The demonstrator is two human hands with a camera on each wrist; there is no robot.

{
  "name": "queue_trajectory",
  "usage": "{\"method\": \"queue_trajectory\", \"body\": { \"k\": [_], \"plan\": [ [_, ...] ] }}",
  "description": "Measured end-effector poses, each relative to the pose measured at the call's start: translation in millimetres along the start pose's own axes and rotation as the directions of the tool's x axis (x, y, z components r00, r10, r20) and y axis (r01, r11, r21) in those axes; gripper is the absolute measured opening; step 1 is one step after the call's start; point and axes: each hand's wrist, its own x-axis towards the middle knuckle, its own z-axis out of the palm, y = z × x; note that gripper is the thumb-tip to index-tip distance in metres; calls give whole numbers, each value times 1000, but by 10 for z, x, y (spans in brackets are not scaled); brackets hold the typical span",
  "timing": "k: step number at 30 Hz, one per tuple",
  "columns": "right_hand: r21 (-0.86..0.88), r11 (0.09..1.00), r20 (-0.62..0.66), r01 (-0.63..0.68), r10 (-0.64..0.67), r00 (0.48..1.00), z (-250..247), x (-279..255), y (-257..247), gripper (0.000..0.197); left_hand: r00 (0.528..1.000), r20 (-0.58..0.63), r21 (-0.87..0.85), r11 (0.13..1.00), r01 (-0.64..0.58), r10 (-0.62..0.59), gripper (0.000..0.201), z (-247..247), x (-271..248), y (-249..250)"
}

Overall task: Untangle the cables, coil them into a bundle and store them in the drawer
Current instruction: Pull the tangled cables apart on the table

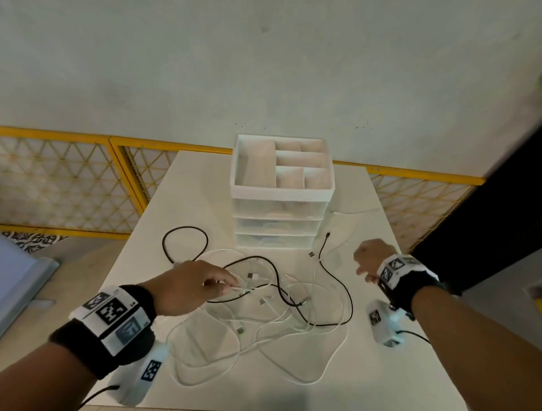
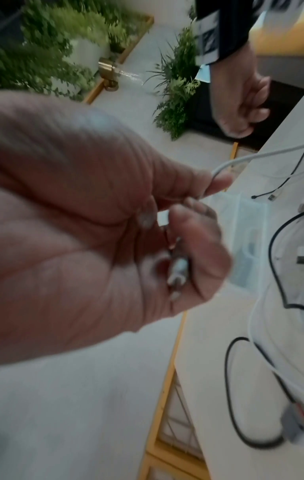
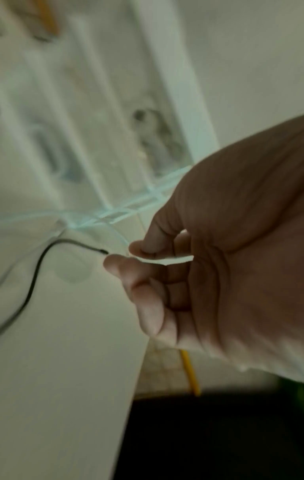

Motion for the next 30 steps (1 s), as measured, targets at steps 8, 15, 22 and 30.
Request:
{"method": "queue_trajectory", "body": {
  "k": [8,15,22,30],
  "plan": [
    [276,955,187,111,-167,968,514,-177,-188,36,954,-292,-202,971,-130,67,18,137,196,364],
    [608,742,398,283,-594,699,533,-667,-383,70,713,-686,-339,931,-134,-147,19,-141,402,514],
    [228,952,1,205,-211,978,-28,385,-45,20,968,-246,-340,940,-33,-55,29,-103,363,509],
    [144,937,-223,318,-283,933,-34,216,8,86,978,-90,-258,953,157,-186,14,509,645,404]
  ]
}}
